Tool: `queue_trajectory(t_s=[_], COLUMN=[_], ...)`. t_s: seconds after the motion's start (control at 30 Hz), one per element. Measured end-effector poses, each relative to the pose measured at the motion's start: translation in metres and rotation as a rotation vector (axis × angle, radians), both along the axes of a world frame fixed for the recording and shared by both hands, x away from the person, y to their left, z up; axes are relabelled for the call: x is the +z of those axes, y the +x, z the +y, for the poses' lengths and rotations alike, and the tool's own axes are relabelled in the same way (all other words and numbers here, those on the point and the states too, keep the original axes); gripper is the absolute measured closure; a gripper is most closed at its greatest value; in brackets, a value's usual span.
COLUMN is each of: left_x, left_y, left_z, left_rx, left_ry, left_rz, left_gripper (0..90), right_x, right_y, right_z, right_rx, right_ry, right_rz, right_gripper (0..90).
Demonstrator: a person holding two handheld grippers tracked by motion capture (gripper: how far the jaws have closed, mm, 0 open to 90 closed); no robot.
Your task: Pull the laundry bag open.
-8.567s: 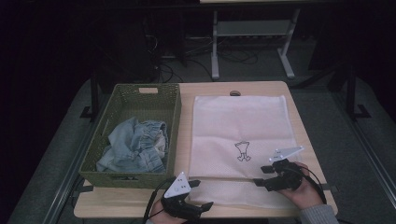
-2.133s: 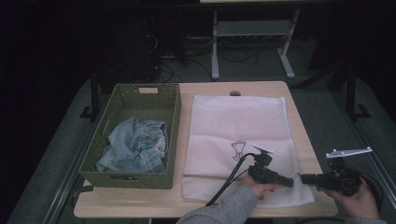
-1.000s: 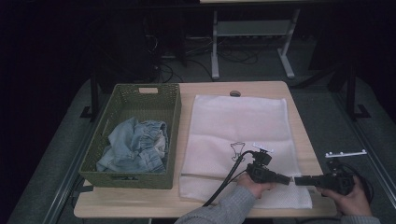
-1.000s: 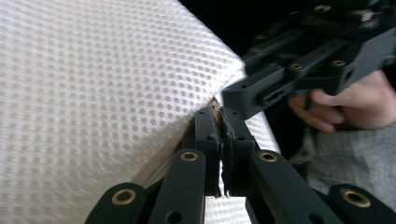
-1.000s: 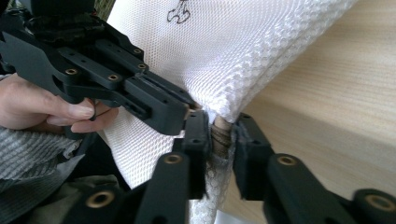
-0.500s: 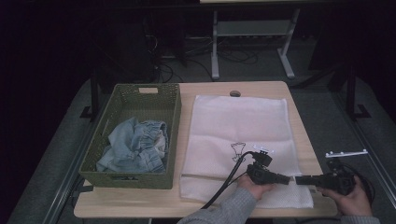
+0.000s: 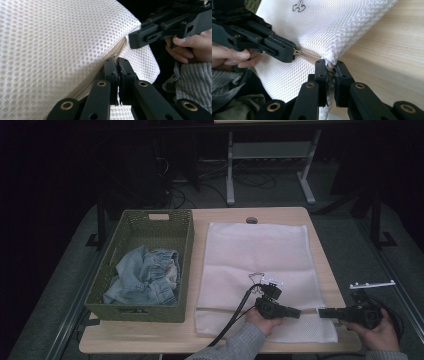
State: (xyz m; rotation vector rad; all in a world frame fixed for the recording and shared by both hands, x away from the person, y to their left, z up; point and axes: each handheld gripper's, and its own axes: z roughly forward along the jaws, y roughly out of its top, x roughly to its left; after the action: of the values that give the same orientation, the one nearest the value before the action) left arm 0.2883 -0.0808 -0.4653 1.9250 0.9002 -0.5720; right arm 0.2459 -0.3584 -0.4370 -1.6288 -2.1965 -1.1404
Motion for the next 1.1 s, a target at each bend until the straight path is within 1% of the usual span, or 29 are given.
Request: queue_trajectory(t_s=[0.03, 0.1, 0.17, 0.3, 0.37, 0.43, 0.47, 0.67, 1.1], left_x=[0.0, 0.0, 0.0, 0.003, 0.002, 0.001, 0.001, -0.002, -0.001], left_y=[-0.001, -0.001, -0.001, -0.002, -0.004, -0.006, -0.006, -0.003, -0.004], left_z=[0.003, 0.004, 0.009, 0.015, 0.019, 0.025, 0.025, 0.044, 0.063], left_rx=[-0.003, -0.007, 0.003, 0.004, 0.009, 0.015, 0.015, 0.038, 0.057], left_ry=[0.012, 0.018, 0.016, 0.013, 0.014, 0.013, 0.013, 0.015, 0.019], left_rz=[-0.014, -0.016, -0.012, -0.03, -0.03, -0.033, -0.033, -0.023, -0.024], left_gripper=[87.3, 87.3, 87.3, 87.3, 87.3, 87.3, 87.3, 87.3, 87.3], right_x=[0.0, 0.001, 0.002, 0.004, 0.004, 0.005, 0.005, 0.003, 0.003], right_y=[0.0, 0.001, 0.0, -0.001, -0.001, -0.001, -0.001, 0.0, 0.0], right_z=[0.0, 0.0, 0.0, 0.001, 0.002, 0.003, 0.003, 0.002, 0.002], right_rx=[0.001, 0.002, -0.006, -0.006, -0.002, -0.003, -0.003, -0.011, -0.014], right_ry=[-0.006, -0.011, -0.017, -0.022, -0.018, -0.031, -0.031, -0.038, -0.044], right_rz=[0.0, -0.002, -0.004, -0.011, -0.013, -0.014, -0.014, -0.009, -0.006], right_gripper=[82.4, 82.4, 82.3, 82.2, 82.2, 82.2, 82.2, 82.2, 82.2])
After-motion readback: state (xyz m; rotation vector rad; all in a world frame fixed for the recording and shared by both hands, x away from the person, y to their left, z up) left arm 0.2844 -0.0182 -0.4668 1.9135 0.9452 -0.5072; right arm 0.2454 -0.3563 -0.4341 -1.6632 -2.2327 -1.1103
